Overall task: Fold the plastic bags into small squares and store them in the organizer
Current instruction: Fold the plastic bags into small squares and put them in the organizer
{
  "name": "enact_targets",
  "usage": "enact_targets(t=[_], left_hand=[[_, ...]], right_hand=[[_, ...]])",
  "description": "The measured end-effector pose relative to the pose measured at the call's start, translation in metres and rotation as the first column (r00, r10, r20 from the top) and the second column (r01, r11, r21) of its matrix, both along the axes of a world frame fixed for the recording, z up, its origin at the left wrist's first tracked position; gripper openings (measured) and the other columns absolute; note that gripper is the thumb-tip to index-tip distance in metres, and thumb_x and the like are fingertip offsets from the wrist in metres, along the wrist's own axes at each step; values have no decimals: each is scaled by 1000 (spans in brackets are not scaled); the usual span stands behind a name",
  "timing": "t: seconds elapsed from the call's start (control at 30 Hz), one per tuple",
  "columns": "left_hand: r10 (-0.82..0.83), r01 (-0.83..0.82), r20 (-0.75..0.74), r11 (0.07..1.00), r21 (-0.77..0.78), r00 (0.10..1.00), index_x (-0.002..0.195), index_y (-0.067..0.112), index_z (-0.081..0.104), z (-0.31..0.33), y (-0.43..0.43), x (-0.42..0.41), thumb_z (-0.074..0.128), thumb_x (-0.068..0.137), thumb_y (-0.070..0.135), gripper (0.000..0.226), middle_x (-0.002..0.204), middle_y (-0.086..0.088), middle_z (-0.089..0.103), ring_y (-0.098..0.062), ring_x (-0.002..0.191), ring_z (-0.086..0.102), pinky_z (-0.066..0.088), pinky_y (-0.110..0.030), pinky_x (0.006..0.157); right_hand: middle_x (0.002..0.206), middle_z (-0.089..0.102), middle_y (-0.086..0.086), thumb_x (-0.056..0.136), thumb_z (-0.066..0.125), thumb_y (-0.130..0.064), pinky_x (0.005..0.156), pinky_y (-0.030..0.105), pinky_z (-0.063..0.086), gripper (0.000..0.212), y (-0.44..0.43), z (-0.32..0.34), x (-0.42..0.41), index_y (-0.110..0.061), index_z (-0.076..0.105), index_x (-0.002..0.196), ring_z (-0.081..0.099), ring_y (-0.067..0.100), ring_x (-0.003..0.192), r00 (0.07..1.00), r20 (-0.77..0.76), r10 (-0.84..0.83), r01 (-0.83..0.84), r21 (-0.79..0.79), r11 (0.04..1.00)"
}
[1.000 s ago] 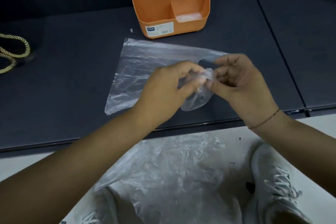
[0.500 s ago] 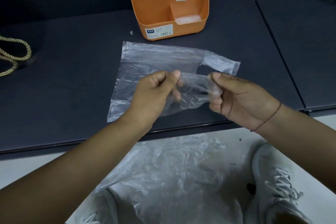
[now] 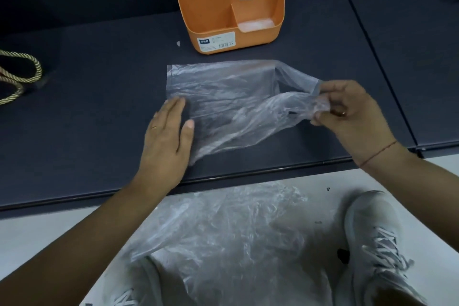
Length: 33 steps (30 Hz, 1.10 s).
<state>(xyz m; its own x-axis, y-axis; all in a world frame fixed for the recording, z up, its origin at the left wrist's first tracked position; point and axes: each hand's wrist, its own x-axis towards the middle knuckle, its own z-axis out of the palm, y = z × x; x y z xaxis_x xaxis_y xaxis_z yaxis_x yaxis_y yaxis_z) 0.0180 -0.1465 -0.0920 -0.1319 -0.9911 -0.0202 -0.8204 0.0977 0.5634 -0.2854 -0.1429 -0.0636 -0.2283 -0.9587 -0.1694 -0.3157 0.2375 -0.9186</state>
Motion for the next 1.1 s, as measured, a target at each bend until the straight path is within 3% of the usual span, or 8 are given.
enact_targets(t=[0.1, 0.27, 0.43, 0.6, 0.7, 0.8, 0.93, 1.1], left_hand=[[-90, 86, 313, 996, 27, 946, 157, 12, 10, -18, 4, 10, 2, 94, 55, 76, 164, 1, 3, -8, 149, -5, -12, -25, 119], [-98, 100, 479, 995, 22, 872, 153, 17, -8, -21, 5, 10, -5, 91, 62, 77, 161, 4, -13, -10, 148, -15, -18, -32, 118], [-114, 118, 544, 993, 27, 832, 151, 17, -11, -23, 4, 14, -6, 89, 68, 80, 161, 3, -12, -13, 149, -13, -20, -35, 117], [-124, 173, 517, 984, -48, 847, 155, 6, 9, -23, 6, 18, 2, 97, 68, 85, 164, -8, 8, -22, 151, 3, -12, -37, 119], [-185, 253, 468, 964, -86, 864, 154, 3, 17, -16, 16, 13, 9, 100, 63, 81, 163, -11, 13, -24, 151, 8, -3, -40, 122], [-295, 379, 497, 922, -77, 816, 153, 1, 21, -16, 32, 4, 13, 101, 62, 80, 162, -13, 19, -26, 150, 15, 10, -46, 121], [-387, 458, 582, 889, 29, 715, 154, 2, 20, -23, 50, 7, 13, 99, 66, 84, 162, -14, 18, -26, 150, 17, 14, -46, 119], [-370, 442, 584, 897, 21, 723, 153, 2, 21, -24, 51, 14, 13, 100, 66, 84, 162, -14, 19, -24, 150, 15, 9, -41, 121]], right_hand=[[95, 66, 0, 82, 68, 7, 84, 23, 54, 47, -4, -5, -17, -13, 50, 121, 66, 5, 80, 992, -7, -125, 125, 23, 992], [84, 67, 1, 88, 62, 5, 75, 18, 56, 40, -1, -9, -38, -8, 51, 124, 69, 4, 64, 967, 51, -249, 245, 71, 967], [80, 68, 2, 93, 52, 5, 66, 20, 58, 33, 2, -14, -57, -7, 52, 124, 67, 7, 58, 954, -57, -294, 299, 112, 948], [82, 66, 11, 99, 47, -9, 51, 16, 53, 17, 0, -9, -65, -9, 54, 115, 64, 4, 52, 942, -18, -334, 333, 157, 930], [78, 66, 2, 95, 58, -25, 59, 15, 51, 16, 4, -6, -56, -14, 59, 106, 62, 2, 59, 973, -144, -182, 205, 166, 964], [77, 67, -6, 84, 74, -21, 70, 8, 44, 28, 6, -6, -48, -20, 59, 108, 60, -4, 68, 975, -215, -57, 95, 167, 981], [59, 67, -12, 84, 72, -8, 58, 4, 43, 24, 3, -7, -54, -15, 63, 105, 58, -5, 55, 992, -108, -63, 78, 143, 987], [58, 67, -10, 89, 65, -5, 56, 9, 46, 12, 8, -1, -68, -17, 66, 92, 58, 0, 53, 998, 42, -51, 45, 139, 989]])
